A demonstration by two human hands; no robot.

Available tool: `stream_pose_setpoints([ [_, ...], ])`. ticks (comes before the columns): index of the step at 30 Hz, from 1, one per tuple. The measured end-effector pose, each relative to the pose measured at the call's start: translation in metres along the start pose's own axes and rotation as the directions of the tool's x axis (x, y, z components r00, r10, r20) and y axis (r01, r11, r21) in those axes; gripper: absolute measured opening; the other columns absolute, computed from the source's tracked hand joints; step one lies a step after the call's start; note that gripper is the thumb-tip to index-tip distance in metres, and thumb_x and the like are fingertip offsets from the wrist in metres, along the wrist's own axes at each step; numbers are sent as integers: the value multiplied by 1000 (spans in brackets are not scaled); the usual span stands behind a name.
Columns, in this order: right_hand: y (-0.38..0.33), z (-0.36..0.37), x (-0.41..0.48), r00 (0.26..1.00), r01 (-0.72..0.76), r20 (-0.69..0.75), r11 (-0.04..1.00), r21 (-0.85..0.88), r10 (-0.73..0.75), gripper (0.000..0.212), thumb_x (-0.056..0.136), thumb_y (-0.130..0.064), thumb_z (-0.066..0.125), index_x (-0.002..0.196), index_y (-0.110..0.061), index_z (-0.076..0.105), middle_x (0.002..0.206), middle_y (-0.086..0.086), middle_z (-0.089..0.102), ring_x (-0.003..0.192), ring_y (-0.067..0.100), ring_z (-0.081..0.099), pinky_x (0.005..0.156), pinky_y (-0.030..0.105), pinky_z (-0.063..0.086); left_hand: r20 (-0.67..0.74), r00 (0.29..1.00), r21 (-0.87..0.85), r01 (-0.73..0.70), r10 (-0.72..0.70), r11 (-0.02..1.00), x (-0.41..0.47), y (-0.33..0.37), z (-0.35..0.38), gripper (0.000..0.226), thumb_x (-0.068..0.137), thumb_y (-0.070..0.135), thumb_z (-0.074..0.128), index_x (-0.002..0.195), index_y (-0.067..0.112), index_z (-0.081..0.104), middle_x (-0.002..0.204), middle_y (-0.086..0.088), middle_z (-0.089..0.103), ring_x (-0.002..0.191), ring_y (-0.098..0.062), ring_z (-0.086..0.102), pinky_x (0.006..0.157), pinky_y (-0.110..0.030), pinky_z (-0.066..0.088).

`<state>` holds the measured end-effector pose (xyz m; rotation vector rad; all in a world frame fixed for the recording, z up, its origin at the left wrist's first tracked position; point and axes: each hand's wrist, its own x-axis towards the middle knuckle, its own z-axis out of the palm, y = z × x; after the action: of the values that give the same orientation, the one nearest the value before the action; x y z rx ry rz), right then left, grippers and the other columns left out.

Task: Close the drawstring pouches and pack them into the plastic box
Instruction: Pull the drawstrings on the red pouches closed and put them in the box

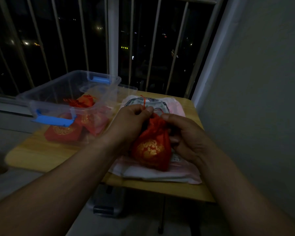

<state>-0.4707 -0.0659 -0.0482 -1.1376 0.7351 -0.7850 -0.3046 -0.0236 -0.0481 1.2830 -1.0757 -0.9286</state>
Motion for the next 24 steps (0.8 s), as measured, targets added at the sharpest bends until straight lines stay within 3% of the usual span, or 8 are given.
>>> stream_pose_setpoints([
  [4, -5, 0, -2, 999, 44, 26, 994, 105, -47, 21, 93, -22, 67, 110, -10, 67, 72, 0, 47, 51, 6, 31, 38, 17, 28, -20, 999, 54, -25, 26, 998, 2, -4, -3, 36, 99, 43, 64, 71, 20, 69, 70, -19, 60, 65, -22, 51, 66, -39, 44],
  [8, -8, 4, -5, 998, 47, 30, 987, 155, -53, 6, 92, -20, 65, 93, -15, 67, 61, -4, 48, 43, 3, 36, 42, 16, 30, -34, 998, 154, -48, 54, 987, 2, -3, -6, 37, 103, 43, 57, 78, 17, 65, 63, -5, 56, 57, -18, 48, 58, -32, 41],
  [10, -8, 3, -3, 999, 34, 33, 995, 93, -37, 9, 97, -17, 61, 102, -11, 66, 66, -3, 60, 47, 3, 43, 49, 17, 33, -41, 995, 149, -80, 87, 986, 2, 0, -7, 36, 105, 40, 55, 87, 10, 66, 61, -3, 58, 52, -16, 54, 54, -28, 43],
  [12, -7, 1, -1, 998, -40, 54, 999, 29, 38, 22, 99, -14, 60, 116, -1, 66, 83, 5, 73, 55, 4, 49, 63, 22, 40, -25, 993, 125, -114, 118, 986, 1, 4, -9, 37, 106, 37, 54, 91, 5, 65, 62, -8, 62, 50, -16, 59, 47, -26, 46],
  [16, -1, 1, 3, 983, -183, 23, 983, -1, 183, 41, 94, -10, 67, 129, 11, 61, 106, 20, 63, 81, 21, 56, 92, 37, 52, 49, 962, 253, -272, 268, 929, 4, 8, -12, 35, 104, 33, 58, 91, 2, 67, 69, -10, 68, 59, -22, 64, 57, -31, 52],
  [18, 2, 2, 4, 977, -210, 29, 978, 9, 210, 48, 92, -11, 72, 134, 8, 60, 117, 26, 58, 100, 33, 54, 108, 46, 46, 67, 949, 283, -313, 307, 907, 7, 8, -11, 32, 103, 31, 60, 90, 3, 69, 77, -12, 68, 64, -16, 64, 62, -29, 53],
  [22, 3, 3, 6, 970, -239, 57, 970, 39, 237, 52, 85, -18, 81, 127, 6, 64, 115, 22, 59, 91, 28, 49, 93, 37, 29, 66, 953, 265, -304, 297, 915, 9, 6, -10, 28, 102, 30, 61, 91, 5, 70, 83, -16, 69, 64, -10, 61, 61, -23, 51],
  [24, 1, 2, 7, 978, -206, 30, 975, 84, 204, 32, 92, -13, 73, 118, 4, 71, 108, 18, 66, 87, 24, 58, 93, 31, 43, 51, 960, 252, -280, 276, 926, 10, 4, -11, 28, 103, 30, 60, 91, 8, 70, 85, -16, 70, 67, -18, 65, 64, -27, 54],
])
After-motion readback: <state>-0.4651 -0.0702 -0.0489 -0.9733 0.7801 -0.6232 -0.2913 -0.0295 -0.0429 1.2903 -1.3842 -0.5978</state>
